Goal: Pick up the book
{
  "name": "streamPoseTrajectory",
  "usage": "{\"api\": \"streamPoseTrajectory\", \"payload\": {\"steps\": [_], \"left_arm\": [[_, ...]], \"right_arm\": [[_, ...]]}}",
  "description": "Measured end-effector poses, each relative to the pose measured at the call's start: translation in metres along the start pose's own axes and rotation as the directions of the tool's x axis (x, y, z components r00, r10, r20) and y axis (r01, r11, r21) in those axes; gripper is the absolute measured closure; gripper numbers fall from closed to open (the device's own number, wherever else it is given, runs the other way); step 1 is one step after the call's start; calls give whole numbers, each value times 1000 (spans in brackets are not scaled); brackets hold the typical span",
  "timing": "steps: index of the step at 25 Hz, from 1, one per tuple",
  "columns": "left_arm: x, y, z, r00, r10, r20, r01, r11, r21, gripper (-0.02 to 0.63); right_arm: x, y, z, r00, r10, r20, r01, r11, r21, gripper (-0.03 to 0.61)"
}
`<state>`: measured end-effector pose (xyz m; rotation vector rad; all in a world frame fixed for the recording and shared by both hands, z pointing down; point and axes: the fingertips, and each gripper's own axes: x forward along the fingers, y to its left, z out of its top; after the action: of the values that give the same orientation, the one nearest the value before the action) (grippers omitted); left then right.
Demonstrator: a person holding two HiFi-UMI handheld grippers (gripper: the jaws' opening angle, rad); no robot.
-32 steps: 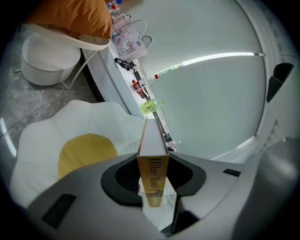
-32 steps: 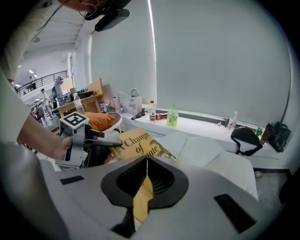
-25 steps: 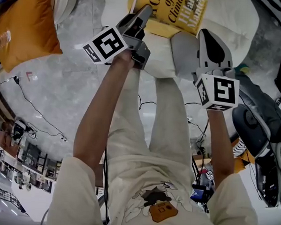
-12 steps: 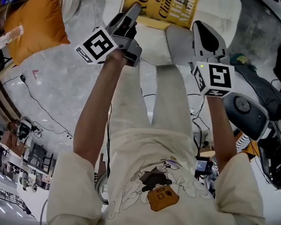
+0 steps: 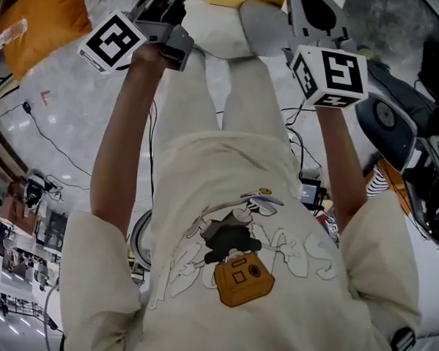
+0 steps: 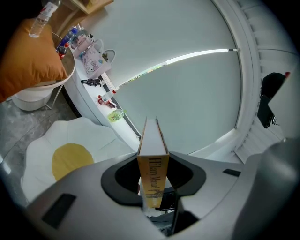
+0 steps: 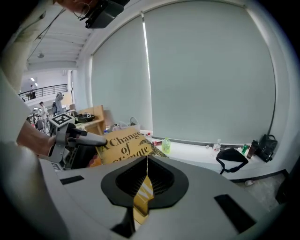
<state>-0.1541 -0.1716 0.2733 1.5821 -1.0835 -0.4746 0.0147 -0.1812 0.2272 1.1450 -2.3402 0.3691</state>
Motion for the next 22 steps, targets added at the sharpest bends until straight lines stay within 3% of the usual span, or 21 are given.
{"api": "streamPoseTrajectory", "payload": {"steps": [7,13,22], "left_arm": [[-36,-78,-10,998,-64,15,64,998,23,466],[-89,-114,-26,997,-73,23,73,997,27,466],[-153,-144,-14,995,-91,27,89,994,55,466]], "right_arm": [[-61,15,35,998,-16,62,17,1000,-15,554],[-111,39,48,996,-26,89,30,999,-44,554],[-148,87,83,987,-19,160,30,997,-65,554]]}}
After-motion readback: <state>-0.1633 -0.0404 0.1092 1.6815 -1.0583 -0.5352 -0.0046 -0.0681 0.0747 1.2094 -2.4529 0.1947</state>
